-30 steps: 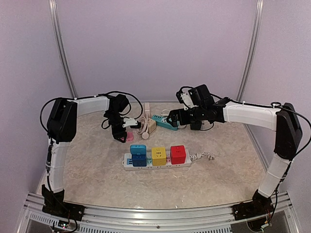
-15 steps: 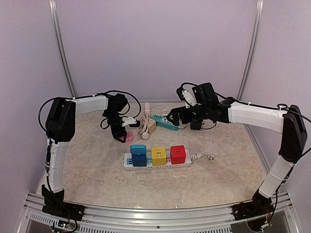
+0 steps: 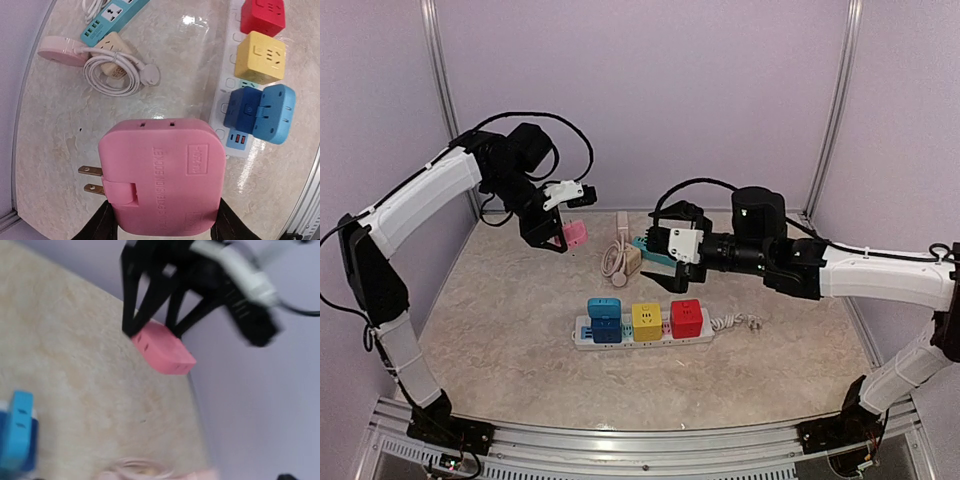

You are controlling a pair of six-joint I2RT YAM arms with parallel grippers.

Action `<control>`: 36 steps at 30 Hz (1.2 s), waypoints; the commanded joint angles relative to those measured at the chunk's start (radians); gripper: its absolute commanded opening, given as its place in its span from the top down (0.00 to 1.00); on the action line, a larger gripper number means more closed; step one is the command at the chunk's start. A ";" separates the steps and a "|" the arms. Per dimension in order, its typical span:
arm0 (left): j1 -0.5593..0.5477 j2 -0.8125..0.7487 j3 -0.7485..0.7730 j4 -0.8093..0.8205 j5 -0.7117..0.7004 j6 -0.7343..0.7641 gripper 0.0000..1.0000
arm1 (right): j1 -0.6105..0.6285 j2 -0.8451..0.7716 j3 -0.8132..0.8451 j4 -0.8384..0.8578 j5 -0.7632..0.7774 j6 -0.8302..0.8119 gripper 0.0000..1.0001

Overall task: Insert the plug
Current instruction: Pick up the plug from the center of the board.

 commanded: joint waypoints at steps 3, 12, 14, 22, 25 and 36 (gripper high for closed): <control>-0.120 -0.098 0.059 -0.346 0.105 0.024 1.00 | 0.027 0.042 0.032 0.074 -0.126 -0.488 0.00; -0.239 -0.102 0.125 -0.385 0.128 -0.020 1.00 | 0.105 0.106 0.080 0.091 -0.151 -0.634 0.00; -0.246 -0.098 0.129 -0.389 0.127 -0.021 1.00 | 0.106 0.118 0.088 0.099 -0.139 -0.649 0.00; -0.279 -0.090 0.113 -0.407 0.097 0.012 1.00 | 0.106 0.205 0.159 0.084 -0.055 -0.749 0.15; -0.279 -0.098 0.095 -0.408 0.099 0.018 1.00 | 0.106 0.222 0.160 0.114 -0.040 -0.758 0.27; -0.284 -0.099 0.071 -0.407 0.104 0.033 1.00 | 0.108 0.219 0.134 0.205 -0.062 -0.698 1.00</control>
